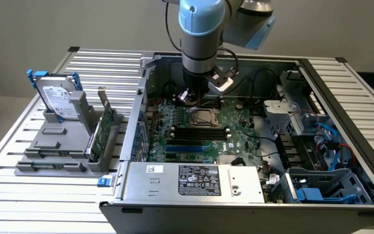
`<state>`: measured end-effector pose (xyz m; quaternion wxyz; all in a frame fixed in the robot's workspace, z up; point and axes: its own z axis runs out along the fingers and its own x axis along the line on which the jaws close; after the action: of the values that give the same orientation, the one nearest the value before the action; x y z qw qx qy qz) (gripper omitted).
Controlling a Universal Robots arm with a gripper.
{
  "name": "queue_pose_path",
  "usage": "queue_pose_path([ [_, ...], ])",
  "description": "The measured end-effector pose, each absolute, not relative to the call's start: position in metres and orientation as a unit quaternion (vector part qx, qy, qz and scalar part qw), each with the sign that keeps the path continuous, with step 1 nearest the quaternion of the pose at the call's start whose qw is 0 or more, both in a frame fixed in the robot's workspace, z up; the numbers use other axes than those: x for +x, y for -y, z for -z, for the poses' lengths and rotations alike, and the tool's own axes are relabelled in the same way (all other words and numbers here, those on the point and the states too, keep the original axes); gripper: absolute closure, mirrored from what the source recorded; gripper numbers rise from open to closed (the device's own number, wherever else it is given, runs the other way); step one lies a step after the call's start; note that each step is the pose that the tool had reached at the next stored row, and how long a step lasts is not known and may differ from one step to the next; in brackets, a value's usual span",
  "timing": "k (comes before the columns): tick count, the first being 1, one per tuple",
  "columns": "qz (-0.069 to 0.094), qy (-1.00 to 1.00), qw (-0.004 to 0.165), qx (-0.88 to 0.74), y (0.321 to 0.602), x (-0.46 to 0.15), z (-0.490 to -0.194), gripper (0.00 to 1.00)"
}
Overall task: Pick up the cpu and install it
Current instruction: 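Install the first cpu locking lever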
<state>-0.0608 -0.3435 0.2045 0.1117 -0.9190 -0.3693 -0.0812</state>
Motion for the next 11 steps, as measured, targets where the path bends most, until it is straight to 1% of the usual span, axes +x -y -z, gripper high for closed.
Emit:
queue_pose_path([
  [11, 0.081, 0.368, 0.112, -0.919, 0.3379, -0.0591, -0.2036, 0.89],
])
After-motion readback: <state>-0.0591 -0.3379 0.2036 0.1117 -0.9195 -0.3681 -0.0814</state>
